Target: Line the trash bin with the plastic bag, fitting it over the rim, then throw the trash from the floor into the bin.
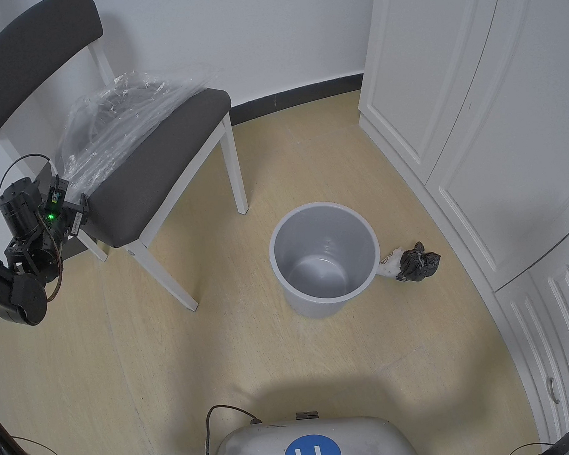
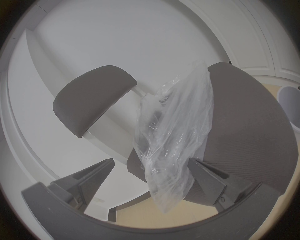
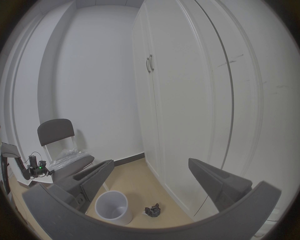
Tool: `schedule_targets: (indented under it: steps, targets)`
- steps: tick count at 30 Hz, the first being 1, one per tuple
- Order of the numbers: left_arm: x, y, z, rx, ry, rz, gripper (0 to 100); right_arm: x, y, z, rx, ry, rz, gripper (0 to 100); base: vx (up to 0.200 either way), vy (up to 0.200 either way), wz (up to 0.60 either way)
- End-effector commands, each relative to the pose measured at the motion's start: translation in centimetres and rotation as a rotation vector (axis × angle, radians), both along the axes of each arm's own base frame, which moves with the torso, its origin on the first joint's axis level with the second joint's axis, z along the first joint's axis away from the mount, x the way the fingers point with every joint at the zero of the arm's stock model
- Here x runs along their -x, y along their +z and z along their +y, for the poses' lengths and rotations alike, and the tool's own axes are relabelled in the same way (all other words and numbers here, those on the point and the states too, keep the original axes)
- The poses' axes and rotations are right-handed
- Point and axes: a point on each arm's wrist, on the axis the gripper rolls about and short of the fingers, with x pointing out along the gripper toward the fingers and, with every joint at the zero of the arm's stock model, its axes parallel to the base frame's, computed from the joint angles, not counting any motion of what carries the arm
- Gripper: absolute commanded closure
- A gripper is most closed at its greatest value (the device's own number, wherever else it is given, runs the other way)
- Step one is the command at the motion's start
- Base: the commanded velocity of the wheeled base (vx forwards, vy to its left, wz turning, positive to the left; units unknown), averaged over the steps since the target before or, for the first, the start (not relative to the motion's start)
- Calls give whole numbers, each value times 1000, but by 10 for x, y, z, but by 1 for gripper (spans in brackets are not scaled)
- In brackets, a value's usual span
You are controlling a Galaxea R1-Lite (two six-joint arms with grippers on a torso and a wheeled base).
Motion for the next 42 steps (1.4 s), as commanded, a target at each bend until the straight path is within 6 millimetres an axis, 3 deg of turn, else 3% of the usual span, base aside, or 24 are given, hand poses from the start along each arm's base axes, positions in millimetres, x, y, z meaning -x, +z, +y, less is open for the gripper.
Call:
schedule_targets:
  steps: [1, 10, 20, 21, 33, 42]
  targets:
    - [-1, 7, 5, -1, 13, -28, 0, 0, 0, 0, 0, 0, -2, 0, 0, 0, 0]
    - [-8, 31, 9, -5, 24, -118, 0, 1, 1, 0, 0, 0, -5, 0, 0, 0, 0]
    - [-10, 32, 9, -6, 22, -121, 0, 2, 1, 0, 0, 0, -8, 0, 0, 0, 0]
    - [-10, 32, 9, -6, 21, -121, 100, 2, 1, 0, 0, 0, -10, 0, 0, 0, 0]
    - [-8, 31, 4, 3, -15, -122, 100, -1, -1, 0, 1, 4, 4, 0, 0, 0, 0]
    - [20, 23, -30, 165, -160, -126, 100, -10, -6, 0, 8, 16, 46, 0, 0, 0, 0]
